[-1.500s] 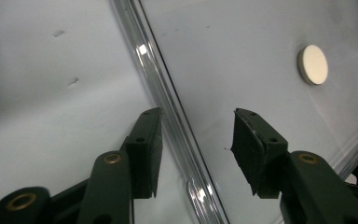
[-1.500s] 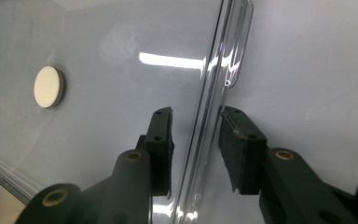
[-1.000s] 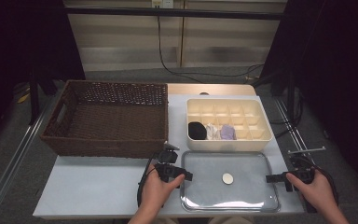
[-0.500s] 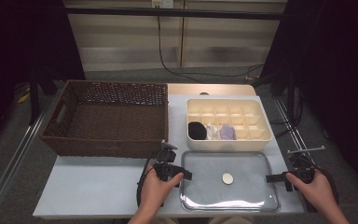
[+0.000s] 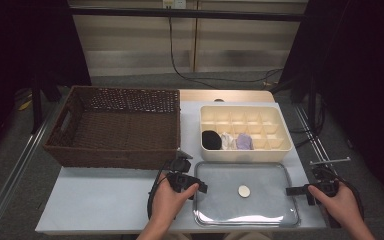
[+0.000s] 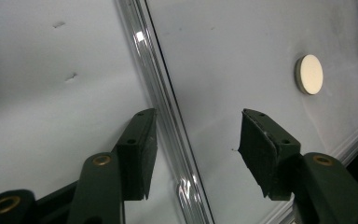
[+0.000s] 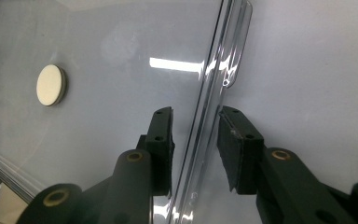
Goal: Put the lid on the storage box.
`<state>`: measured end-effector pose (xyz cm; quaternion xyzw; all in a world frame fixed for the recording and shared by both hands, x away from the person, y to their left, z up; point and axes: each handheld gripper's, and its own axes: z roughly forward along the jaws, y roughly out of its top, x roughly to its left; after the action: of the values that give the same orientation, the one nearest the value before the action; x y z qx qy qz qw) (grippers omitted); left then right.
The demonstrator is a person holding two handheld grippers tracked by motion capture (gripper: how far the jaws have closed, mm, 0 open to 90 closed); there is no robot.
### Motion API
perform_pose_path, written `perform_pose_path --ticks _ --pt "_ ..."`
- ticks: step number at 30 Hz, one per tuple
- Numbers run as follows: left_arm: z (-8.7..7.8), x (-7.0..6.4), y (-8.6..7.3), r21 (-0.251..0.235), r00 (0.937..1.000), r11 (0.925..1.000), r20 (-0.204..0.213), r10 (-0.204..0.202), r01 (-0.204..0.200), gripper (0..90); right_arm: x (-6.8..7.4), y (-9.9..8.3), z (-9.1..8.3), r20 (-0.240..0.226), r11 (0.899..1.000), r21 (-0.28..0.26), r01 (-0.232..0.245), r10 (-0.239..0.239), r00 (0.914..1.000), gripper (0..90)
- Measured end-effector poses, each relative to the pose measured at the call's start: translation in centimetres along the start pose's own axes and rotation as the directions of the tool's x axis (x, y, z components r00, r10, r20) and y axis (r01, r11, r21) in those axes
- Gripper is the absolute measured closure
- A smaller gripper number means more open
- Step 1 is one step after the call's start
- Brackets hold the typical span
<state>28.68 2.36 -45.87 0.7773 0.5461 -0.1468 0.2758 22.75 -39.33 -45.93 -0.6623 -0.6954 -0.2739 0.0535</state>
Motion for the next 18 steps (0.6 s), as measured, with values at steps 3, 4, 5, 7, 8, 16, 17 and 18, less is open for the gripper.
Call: perform_pose_path --ticks 3,4,5,7,8,16,17,18 --pt "-0.1 0.0 0.0 0.009 1.0000 0.9999 0.004 -0.009 0.009 46.3 0.0 0.0 0.0 -0.002 1.000 0.001 -0.006 0.006 1.0000 67.0" --pt "-0.1 0.0 0.1 0.011 0.9997 0.9998 0.017 -0.018 0.018 46.2 0.0 0.0 0.0 0.000 1.000 0.003 -0.002 0.002 1.0000 67.1" --pt "-0.2 0.0 0.1 0.018 0.9995 0.9994 0.012 -0.030 0.030 45.8 0.0 0.0 0.0 -0.001 1.000 0.002 -0.003 0.003 1.0000 67.1" --pt "-0.1 0.2 0.2 0.017 0.9993 0.9993 0.020 -0.033 0.032 45.7 0.0 0.0 0.0 -0.002 1.000 -0.001 -0.002 0.002 1.0000 67.1" --pt "-0.1 0.3 0.2 0.016 0.9989 0.9991 0.025 -0.039 0.038 45.7 0.0 0.0 0.0 -0.003 1.000 -0.003 0.000 0.000 1.0000 67.0" --pt "0.1 -0.1 0.1 0.019 0.9998 0.9996 -0.003 -0.021 0.021 43.7 0.2 0.0 0.0 0.012 1.000 0.000 0.006 -0.006 0.9999 66.4" --pt "0.3 -0.4 0.1 0.013 0.9989 0.9989 -0.016 -0.045 0.045 44.0 0.2 -0.1 0.1 0.011 1.000 -0.003 0.007 -0.007 0.9999 66.5" --pt "0.3 -0.6 0.1 0.009 0.9988 0.9992 -0.031 -0.038 0.038 43.8 0.1 -0.1 0.1 0.006 1.000 -0.006 0.004 -0.004 1.0000 66.6"
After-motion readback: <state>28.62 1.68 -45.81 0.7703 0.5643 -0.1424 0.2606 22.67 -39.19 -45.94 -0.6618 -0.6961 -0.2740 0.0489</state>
